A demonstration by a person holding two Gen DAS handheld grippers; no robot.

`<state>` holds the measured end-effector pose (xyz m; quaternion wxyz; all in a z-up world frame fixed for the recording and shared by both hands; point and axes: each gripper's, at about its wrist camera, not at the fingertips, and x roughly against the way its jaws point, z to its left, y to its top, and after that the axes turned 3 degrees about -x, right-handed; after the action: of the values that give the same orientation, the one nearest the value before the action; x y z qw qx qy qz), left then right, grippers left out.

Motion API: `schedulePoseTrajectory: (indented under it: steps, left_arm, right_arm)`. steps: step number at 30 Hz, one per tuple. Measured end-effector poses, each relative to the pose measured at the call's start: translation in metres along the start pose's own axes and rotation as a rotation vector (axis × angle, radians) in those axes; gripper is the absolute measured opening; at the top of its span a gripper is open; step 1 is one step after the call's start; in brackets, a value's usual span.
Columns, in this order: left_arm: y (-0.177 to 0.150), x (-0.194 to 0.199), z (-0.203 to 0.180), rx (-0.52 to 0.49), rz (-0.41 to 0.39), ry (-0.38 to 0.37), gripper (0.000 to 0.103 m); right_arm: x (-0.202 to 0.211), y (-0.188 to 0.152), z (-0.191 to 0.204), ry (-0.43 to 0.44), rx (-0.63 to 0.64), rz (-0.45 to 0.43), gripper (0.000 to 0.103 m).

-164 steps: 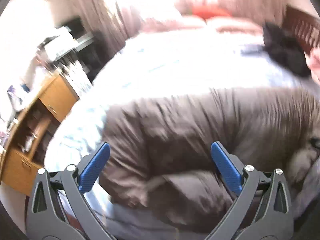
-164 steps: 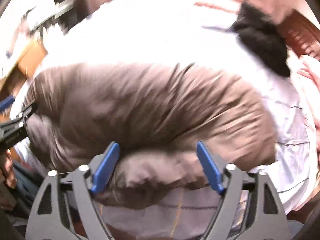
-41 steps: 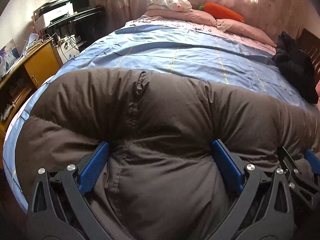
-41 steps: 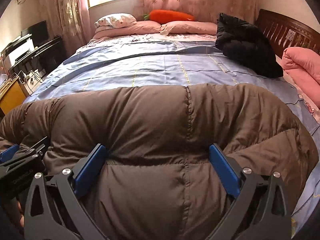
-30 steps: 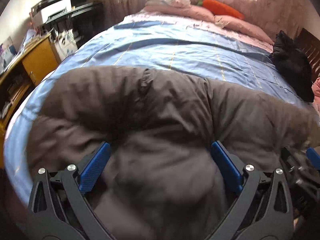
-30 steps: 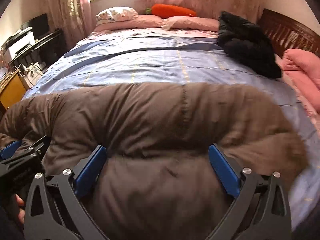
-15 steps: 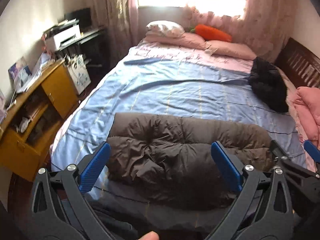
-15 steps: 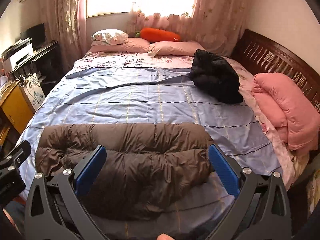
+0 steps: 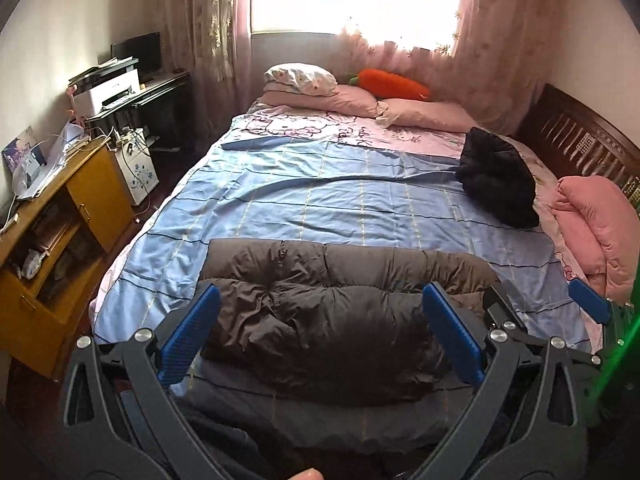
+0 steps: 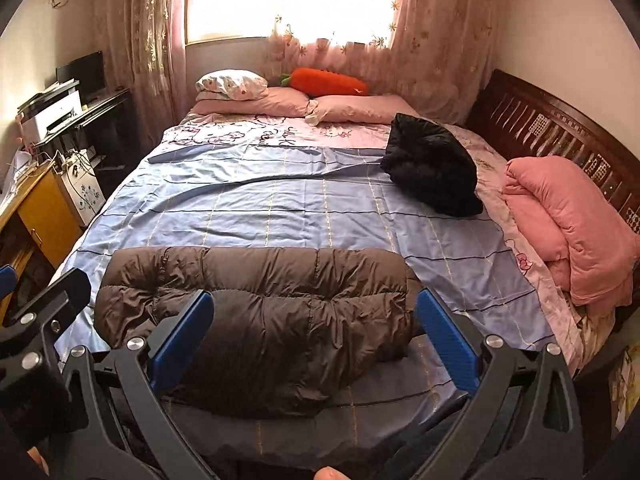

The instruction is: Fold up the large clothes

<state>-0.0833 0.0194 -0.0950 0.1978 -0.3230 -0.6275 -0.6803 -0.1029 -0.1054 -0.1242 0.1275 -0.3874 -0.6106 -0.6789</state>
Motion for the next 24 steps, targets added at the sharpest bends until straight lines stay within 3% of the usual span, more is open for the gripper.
schedulePoseTrajectory:
  steps: [24]
  left_arm:
    - [0.0005,-0.0025,0.0012,-0.002,-0.003,0.026,0.101]
  right_arm:
    - [-0.0031,-0.0020,0.0002,-0.019,-0.011,0.011,0.102]
